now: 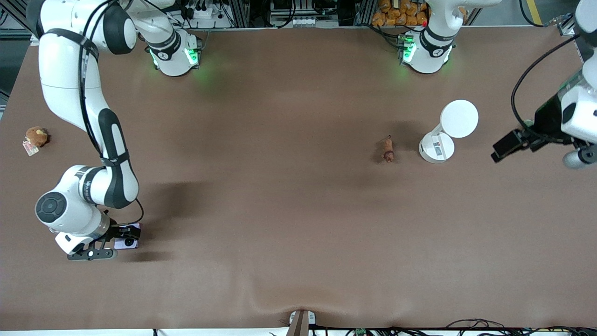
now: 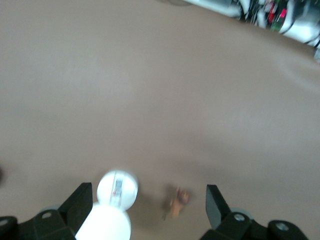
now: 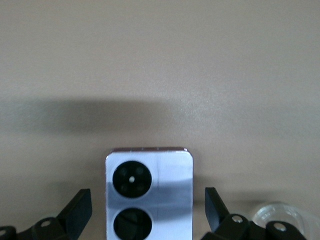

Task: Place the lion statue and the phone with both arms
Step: 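Set the phone by the glass with the right gripper, then retract both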

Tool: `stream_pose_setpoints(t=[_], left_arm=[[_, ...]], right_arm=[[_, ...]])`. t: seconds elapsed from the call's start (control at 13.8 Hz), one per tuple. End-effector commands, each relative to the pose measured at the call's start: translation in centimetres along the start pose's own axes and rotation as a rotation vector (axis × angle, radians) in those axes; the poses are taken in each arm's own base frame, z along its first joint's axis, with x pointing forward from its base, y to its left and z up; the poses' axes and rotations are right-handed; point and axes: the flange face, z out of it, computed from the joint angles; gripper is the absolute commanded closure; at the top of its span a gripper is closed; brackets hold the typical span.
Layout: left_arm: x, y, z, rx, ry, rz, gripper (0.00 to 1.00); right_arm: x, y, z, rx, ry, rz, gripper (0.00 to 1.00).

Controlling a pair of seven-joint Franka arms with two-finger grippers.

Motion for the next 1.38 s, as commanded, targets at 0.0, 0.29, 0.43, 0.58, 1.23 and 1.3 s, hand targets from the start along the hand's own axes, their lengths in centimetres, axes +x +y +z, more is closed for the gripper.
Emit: stream_pose_setpoints(t=[0.0,0.29,0.43,0.58,1.23,1.3], left_arm=[[-1.3,-0.4,-3.2,0.002,-0.004,0.009,0.00],[-1.1,-5.0,-4.5,-0.011,0.006,0.090,0.00],[-0.9,-6.6,-4.5,-0.052,-0.013,0.046,0.00],[-1.1,-6.6,-4.5,-0.042,-0.020,0.046,0.00],[-2.5,-6.2,-5.5,-0.044,-0.027,0.061,0.00],[-2.4,-6.2,-5.5,-0.042,-0.025,0.061,0.00]], right_arm=[[-0.2,0.4,-4.5,0.053,-0.027,-0.001,0.00],[-2.0,1.6,-10.4,0.115,-0.140,0.016,0.00],[-3.4,1.8,-14.3,0.144,-0.158,0.020,0.00],[-4.8,2.3,-19.1,0.164,-0.160,0.026,0.00],[-11.1,5.3,-33.9,0.227,-0.192,0.055,0.00],[-11.4,5.0,-34.9,0.221,-0.190,0.044,0.00]])
